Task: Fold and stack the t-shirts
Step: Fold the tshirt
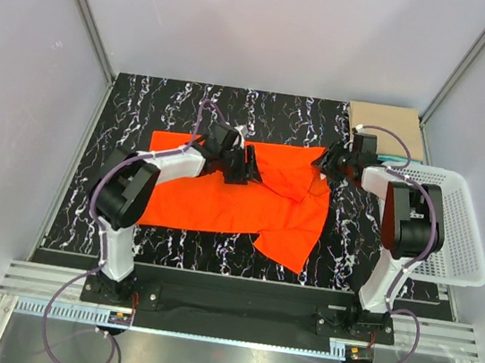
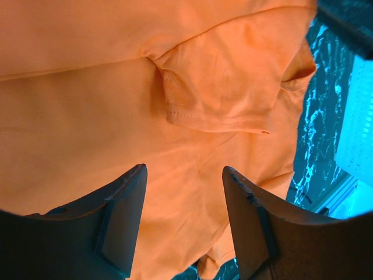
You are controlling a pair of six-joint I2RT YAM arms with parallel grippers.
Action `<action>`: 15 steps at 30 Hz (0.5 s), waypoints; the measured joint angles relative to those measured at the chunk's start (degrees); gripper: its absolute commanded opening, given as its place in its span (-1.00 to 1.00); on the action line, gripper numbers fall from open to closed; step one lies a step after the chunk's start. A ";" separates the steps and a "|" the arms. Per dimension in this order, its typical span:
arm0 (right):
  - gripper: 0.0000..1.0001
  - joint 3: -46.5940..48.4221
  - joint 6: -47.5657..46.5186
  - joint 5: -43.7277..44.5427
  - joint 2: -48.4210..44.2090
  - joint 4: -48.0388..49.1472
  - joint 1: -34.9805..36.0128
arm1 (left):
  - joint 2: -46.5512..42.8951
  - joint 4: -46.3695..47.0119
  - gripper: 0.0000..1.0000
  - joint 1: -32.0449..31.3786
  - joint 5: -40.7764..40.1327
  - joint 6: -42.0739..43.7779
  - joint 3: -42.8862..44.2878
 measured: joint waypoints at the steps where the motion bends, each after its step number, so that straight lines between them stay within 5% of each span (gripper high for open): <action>1: -0.04 0.39 0.02 -0.61 0.68 0.59 -0.04 | 0.92 0.42 0.22 -0.37 0.00 -0.35 0.04; 7: -0.90 1.51 0.46 -2.86 3.17 2.16 -0.20 | 5.35 0.72 0.23 -1.03 0.20 -1.75 1.46; 15: -1.00 -0.50 2.97 -3.45 3.06 4.04 -0.33 | 8.35 1.01 0.27 -1.09 0.81 -2.23 5.88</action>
